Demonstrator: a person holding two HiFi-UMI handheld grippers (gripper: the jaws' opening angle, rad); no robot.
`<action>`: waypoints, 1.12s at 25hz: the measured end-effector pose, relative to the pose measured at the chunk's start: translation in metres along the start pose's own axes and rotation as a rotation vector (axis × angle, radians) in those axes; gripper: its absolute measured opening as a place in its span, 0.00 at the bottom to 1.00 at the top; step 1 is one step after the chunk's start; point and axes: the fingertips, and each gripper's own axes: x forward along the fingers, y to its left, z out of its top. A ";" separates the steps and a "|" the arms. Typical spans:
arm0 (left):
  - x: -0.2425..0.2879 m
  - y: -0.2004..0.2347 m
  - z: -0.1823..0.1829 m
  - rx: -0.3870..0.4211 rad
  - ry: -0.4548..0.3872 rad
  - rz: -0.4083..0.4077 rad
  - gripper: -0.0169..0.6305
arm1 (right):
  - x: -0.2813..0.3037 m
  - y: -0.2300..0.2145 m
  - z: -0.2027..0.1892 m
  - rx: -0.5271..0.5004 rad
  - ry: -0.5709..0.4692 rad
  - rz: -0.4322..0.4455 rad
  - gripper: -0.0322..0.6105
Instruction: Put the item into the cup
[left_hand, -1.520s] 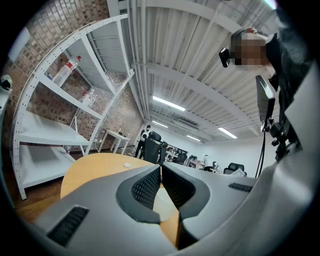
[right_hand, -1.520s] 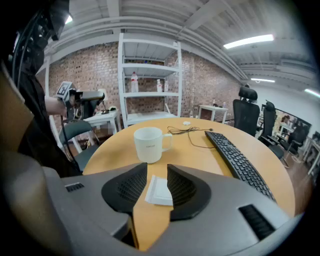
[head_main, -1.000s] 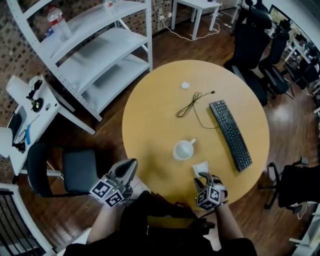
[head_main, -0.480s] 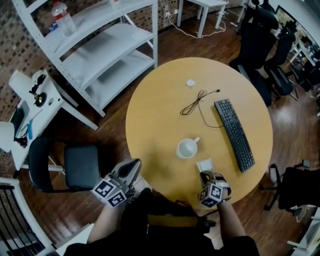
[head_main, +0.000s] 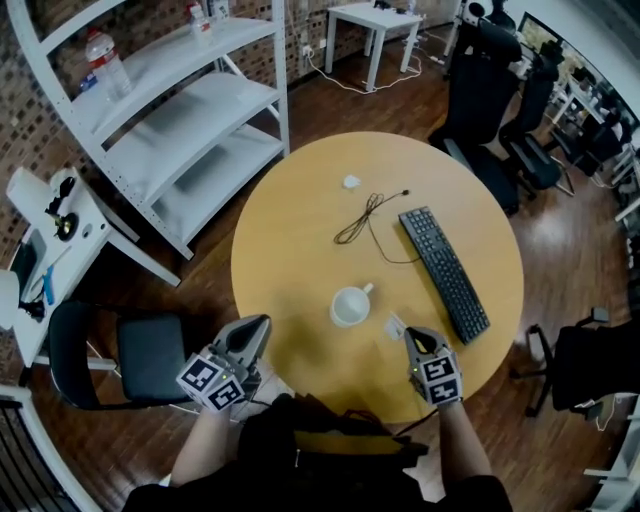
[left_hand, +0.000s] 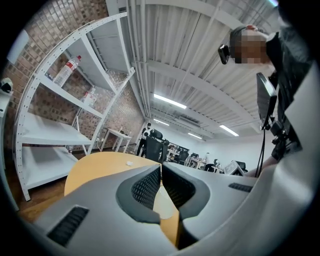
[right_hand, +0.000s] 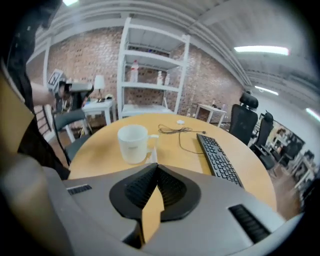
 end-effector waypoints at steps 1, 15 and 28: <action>0.003 0.001 0.005 0.008 -0.012 -0.002 0.03 | -0.007 -0.006 0.010 0.057 -0.041 0.002 0.05; -0.040 0.021 0.041 0.052 -0.150 0.114 0.03 | -0.023 -0.006 0.127 0.091 -0.314 0.092 0.05; -0.112 0.035 0.023 0.009 -0.175 0.276 0.03 | 0.014 0.052 0.139 0.054 -0.293 0.222 0.05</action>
